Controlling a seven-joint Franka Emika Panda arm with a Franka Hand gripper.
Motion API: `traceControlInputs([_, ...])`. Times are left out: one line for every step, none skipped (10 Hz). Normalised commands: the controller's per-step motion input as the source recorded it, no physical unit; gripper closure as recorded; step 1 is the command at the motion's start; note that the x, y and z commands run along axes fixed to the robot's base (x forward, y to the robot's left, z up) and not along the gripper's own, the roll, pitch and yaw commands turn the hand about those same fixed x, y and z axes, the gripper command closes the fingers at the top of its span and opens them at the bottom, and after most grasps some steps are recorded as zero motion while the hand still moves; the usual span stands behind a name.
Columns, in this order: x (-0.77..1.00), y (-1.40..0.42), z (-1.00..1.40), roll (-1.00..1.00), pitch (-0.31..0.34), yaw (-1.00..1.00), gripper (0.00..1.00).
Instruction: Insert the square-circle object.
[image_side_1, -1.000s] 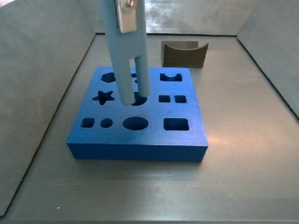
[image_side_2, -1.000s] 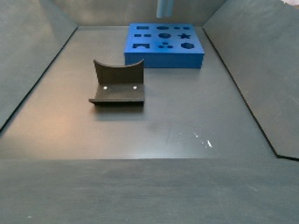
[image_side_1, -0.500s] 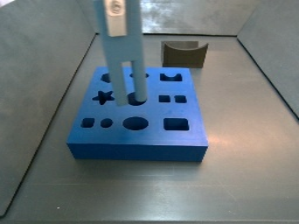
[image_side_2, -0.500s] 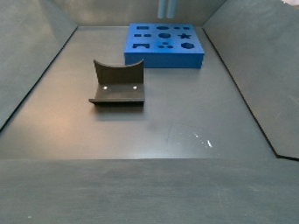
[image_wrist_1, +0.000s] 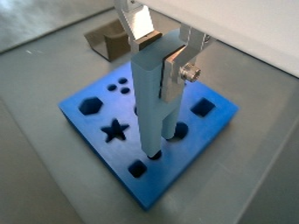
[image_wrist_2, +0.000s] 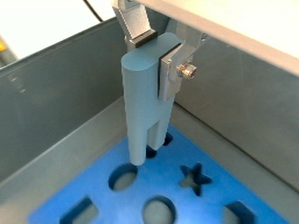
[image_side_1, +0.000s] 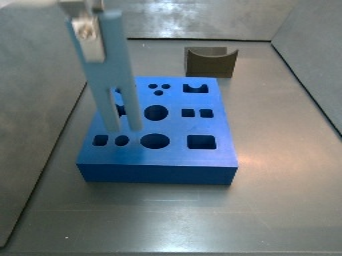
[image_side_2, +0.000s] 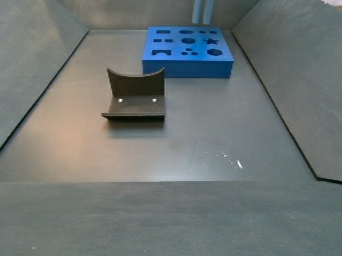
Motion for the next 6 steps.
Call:
traceControlInputs([0.00, 0.00, -0.01, -0.06, 0.004, 0.00, 1.00])
traceControlInputs([-0.19, 0.00, -0.29, 0.08, -0.061, 0.00, 1.00])
traceControlInputs([-0.30, 0.00, -0.48, 0.03, -0.059, -0.10, 1.00])
traceControlInputs([-0.35, 0.06, -0.38, 0.00, -0.004, -0.13, 1.00])
traceControlInputs([-0.27, 0.06, -0.33, -0.08, -0.003, -0.15, 1.00])
traceControlInputs([0.00, 0.00, -0.41, -0.10, 0.000, -0.11, 1.00])
